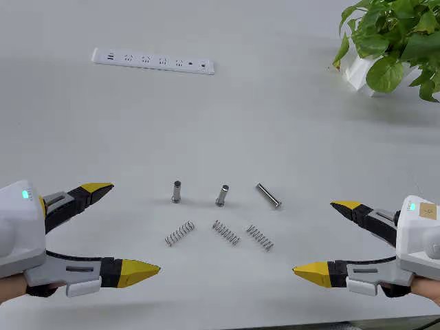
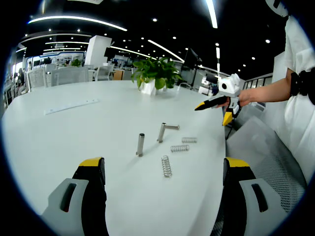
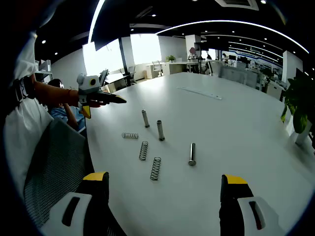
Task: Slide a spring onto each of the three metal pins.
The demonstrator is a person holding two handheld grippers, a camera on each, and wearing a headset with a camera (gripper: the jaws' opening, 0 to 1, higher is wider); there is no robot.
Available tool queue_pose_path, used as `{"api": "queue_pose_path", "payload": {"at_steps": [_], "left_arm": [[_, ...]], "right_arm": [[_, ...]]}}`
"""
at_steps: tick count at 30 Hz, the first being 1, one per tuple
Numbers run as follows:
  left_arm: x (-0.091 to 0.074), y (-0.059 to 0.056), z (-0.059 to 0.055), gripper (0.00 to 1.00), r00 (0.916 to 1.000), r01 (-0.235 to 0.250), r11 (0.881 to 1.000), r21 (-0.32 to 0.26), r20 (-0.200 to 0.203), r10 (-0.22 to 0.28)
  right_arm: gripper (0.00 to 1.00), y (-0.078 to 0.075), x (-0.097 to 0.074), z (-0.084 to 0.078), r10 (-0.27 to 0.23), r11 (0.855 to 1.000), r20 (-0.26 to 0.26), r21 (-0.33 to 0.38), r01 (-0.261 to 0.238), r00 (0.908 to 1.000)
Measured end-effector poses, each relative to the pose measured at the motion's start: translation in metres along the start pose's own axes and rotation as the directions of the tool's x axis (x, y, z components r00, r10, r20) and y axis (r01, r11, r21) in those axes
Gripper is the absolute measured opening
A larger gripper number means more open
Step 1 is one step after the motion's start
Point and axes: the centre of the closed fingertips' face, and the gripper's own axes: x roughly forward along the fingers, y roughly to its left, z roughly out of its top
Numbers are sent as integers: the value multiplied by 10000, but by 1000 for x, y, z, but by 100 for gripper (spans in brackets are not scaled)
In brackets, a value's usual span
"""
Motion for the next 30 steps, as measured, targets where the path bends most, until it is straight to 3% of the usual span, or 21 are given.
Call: {"api": "queue_pose_path", "payload": {"at_steps": [30], "left_arm": [[1, -2, 2, 99, 10000, 77, 9999, -103, 44, -77]], "right_arm": [[92, 1, 4, 4, 207, 9997, -68, -90, -208, 9998]]}}
